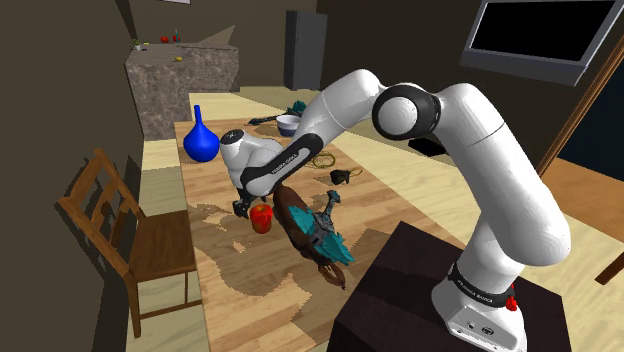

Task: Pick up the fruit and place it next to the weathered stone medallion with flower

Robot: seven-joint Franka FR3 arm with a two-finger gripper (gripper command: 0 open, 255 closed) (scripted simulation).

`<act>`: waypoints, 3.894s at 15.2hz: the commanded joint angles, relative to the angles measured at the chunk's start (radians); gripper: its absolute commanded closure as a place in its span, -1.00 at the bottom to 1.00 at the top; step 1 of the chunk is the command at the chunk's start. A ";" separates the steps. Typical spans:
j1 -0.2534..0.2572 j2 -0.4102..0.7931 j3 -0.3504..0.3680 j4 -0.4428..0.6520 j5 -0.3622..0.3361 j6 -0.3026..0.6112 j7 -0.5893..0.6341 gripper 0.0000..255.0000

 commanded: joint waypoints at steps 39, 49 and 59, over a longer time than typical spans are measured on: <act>-0.021 -0.200 0.042 -0.005 0.061 -0.184 -0.082 1.00; -0.024 -0.259 0.054 0.035 0.086 -0.278 -0.120 1.00; -0.159 -0.440 0.026 -0.234 0.102 -0.144 -0.233 1.00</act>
